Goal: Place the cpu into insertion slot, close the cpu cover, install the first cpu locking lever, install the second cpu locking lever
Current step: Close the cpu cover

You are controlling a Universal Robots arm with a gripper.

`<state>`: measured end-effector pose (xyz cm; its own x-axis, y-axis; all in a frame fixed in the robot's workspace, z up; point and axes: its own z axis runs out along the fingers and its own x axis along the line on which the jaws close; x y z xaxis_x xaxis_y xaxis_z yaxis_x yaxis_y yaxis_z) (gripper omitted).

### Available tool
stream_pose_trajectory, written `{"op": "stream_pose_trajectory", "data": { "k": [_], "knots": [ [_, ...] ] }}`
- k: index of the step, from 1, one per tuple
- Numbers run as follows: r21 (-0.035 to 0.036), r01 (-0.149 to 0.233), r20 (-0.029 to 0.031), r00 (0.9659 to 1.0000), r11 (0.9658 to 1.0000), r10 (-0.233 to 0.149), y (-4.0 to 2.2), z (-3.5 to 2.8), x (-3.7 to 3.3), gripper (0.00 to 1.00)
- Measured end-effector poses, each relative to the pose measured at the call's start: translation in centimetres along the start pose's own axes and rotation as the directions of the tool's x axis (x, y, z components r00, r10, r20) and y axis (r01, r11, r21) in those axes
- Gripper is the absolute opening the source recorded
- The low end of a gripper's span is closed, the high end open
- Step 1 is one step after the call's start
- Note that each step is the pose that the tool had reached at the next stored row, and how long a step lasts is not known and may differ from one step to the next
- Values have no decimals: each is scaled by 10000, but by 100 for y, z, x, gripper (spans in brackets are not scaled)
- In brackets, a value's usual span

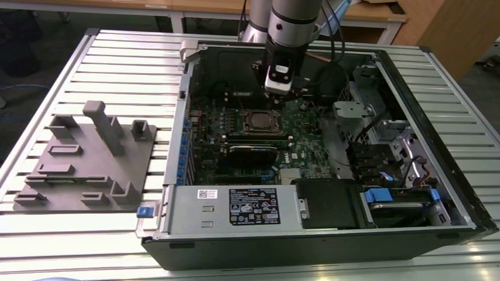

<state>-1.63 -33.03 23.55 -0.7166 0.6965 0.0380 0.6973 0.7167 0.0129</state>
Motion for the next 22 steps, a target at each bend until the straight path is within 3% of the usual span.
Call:
{"op": "stream_pose_trajectory", "data": {
  "k": [7, 13, 22],
  "knots": [
    [1, 18, -1, 10000, 10000, -18, 0, 0, 0, 11],
    [15, 395, -6, 9992, 9992, -395, 0, 0, 0, 11],
    [15, 398, -6, 9992, 9992, -398, 0, 0, 0, 11]
  ]
}}
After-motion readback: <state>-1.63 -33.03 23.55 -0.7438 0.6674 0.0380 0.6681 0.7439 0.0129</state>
